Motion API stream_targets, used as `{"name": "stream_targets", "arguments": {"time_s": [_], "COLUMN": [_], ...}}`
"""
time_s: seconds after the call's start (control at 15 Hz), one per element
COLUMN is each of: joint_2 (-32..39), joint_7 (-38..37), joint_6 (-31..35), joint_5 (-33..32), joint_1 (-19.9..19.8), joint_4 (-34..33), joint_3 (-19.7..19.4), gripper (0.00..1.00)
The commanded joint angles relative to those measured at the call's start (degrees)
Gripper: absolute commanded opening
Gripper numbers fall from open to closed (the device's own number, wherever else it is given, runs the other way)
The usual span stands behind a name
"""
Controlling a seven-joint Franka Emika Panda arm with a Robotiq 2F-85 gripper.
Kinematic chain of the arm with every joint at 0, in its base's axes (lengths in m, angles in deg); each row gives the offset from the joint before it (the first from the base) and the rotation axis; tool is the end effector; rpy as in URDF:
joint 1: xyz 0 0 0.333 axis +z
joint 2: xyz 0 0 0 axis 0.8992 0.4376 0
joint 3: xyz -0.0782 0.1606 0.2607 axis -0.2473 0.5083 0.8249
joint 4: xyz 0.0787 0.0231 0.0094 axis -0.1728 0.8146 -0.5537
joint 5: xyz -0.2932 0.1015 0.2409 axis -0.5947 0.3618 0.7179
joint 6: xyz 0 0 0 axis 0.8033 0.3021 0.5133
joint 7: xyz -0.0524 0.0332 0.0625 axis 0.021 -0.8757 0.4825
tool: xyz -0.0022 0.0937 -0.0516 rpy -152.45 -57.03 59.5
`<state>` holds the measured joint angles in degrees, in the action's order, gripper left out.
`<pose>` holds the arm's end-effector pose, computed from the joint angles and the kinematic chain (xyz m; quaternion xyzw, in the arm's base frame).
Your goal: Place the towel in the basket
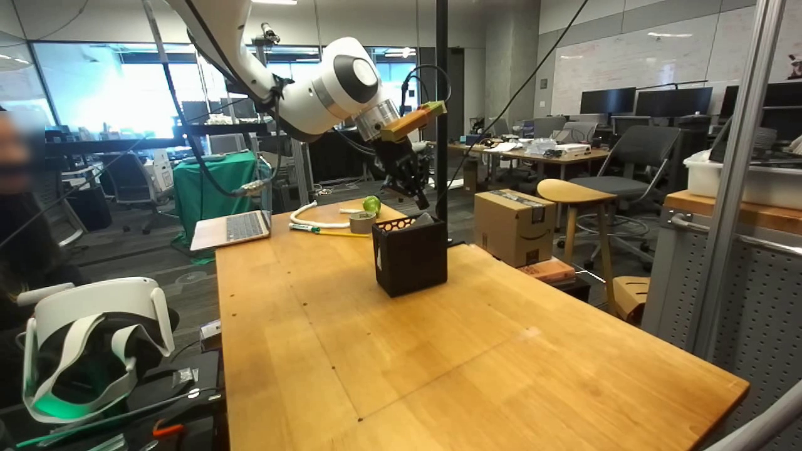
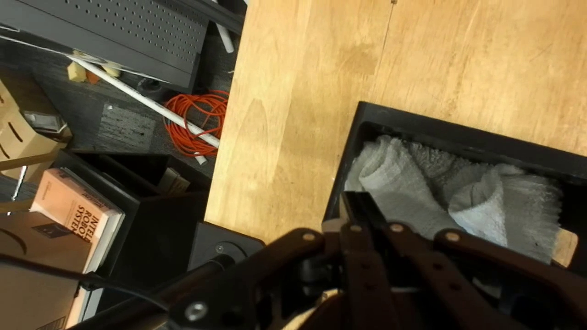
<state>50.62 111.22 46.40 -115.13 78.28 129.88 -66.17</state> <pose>0.5822 0.2721 0.3893 0.5781 0.7819 0.0452 0.2287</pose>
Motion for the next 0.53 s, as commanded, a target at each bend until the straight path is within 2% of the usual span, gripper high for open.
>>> {"name": "stream_targets", "arguments": {"time_s": [0.0,0.47], "joint_2": [-0.7,1.0], "joint_7": [0.2,1.3], "joint_6": [1.1,1.7], "joint_5": [-1.1,-0.9], "joint_1": [-0.3,-0.2], "joint_4": [-0.3,-2.2], "joint_3": [-0.4,-0.2], "gripper": [0.05,0.05]}}
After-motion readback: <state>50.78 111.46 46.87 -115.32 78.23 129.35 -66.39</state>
